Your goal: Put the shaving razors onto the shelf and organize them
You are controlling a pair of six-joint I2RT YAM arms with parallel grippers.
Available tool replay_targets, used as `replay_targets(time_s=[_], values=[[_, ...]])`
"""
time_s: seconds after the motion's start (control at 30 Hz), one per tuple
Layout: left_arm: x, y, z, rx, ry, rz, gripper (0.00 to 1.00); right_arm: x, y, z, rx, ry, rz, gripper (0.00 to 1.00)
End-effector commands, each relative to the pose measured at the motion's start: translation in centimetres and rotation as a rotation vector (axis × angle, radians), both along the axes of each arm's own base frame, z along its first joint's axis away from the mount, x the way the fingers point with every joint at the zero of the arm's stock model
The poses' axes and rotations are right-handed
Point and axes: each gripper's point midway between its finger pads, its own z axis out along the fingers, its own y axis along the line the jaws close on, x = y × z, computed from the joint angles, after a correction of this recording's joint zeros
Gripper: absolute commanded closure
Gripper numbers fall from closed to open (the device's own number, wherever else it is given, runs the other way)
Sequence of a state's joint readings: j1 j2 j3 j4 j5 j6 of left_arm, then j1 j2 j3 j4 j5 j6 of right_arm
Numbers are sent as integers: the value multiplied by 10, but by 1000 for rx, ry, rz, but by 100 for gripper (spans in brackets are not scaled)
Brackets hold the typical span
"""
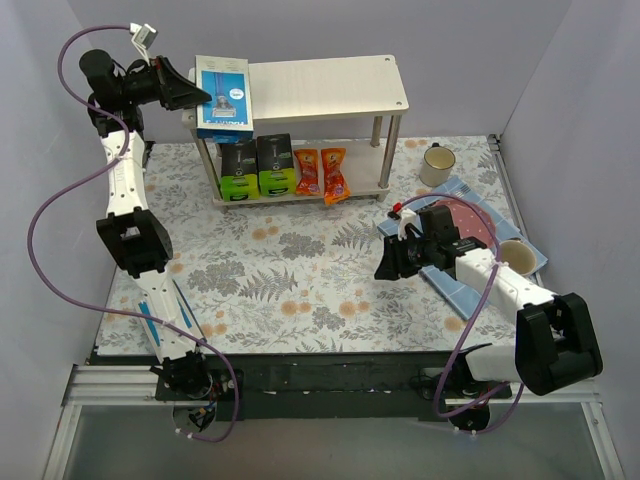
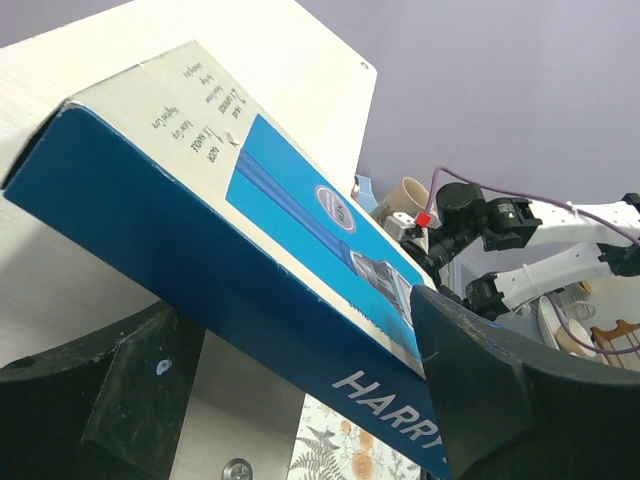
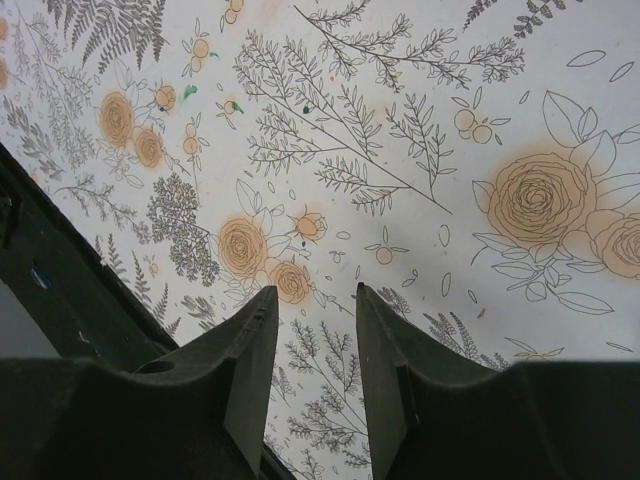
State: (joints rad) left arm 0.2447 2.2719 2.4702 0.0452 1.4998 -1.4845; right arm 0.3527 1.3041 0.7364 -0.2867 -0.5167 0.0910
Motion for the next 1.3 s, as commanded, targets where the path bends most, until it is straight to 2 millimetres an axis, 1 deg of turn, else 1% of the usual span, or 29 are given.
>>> replay_targets(time_s=[0.0,0.13,0.23,0.27,0.3,0.33,0.37,0.47,0.5,0.57,0.63,0.73,0.77,0.8,0.83,0.87,0.9,0.93,0.97,1.0,1.03,1.07,1.1,1.13,1.17,1.2,1.23,1.27], values=[[0,2,8,12,-51,8,17,3,-5,9,-10,-59,7,55],[10,4,3,2,-44,33,15,0,-11,5,-16,-54,1,55],[22,7,-7,-8,-38,64,16,0,-15,2,-16,-53,-16,55],[27,10,-7,-6,-63,96,16,1,-16,2,-15,-55,-21,55],[33,16,-11,-18,-49,139,16,1,-18,2,-14,-55,-27,55],[45,21,-7,-30,-75,210,15,1,-20,2,-12,-53,-36,55],[52,25,-10,-18,-109,248,15,2,-21,2,-12,-51,-39,55],[72,35,-11,-29,-131,362,15,4,-24,3,-8,-44,-53,55],[76,35,-9,-27,-145,380,15,5,-24,3,-6,-47,-54,55],[86,37,-15,-19,-138,420,15,8,-24,5,0,-53,-62,55],[91,37,-13,-9,-149,451,14,10,-25,5,0,-52,-69,55],[87,42,15,-14,-198,519,12,13,-26,6,3,-52,-76,55],[75,39,43,-15,-259,532,11,13,-27,6,1,-52,-78,55],[67,40,61,-16,-292,553,10,14,-27,8,2,-57,-78,55],[59,39,73,-4,-331,568,9,15,-28,8,1,-57,-82,55],[59,43,59,0,-294,595,9,15,-28,9,2,-60,-79,55],[26,39,101,1,-392,642,9,16,-28,9,-1,-63,-81,55],[17,41,109,39,-472,676,11,17,-30,9,-8,-65,-90,55],[11,42,90,71,-447,698,14,17,-31,9,-8,-67,-92,54],[-19,38,116,87,-522,726,16,17,-31,8,-8,-65,-95,54],[-29,43,117,108,-521,780,24,18,-31,9,-7,-70,-97,54],[-36,45,109,174,-557,795,30,19,-32,9,-6,-69,-101,54],[-41,45,83,214,-519,789,42,21,-32,10,-5,-81,-102,54],[-71,37,87,243,-541,780,71,22,-32,10,-7,-80,-107,54],[-81,36,79,283,-564,776,92,26,-31,13,-3,-90,-110,54],[-90,34,50,310,-522,759,100,29,-31,14,-1,-97,-112,53],[-116,22,55,313,-557,712,100,31,-30,15,1,-105,-112,53],[-127,16,49,323,-557,678,100,36,-30,19,3,-120,-118,53]])
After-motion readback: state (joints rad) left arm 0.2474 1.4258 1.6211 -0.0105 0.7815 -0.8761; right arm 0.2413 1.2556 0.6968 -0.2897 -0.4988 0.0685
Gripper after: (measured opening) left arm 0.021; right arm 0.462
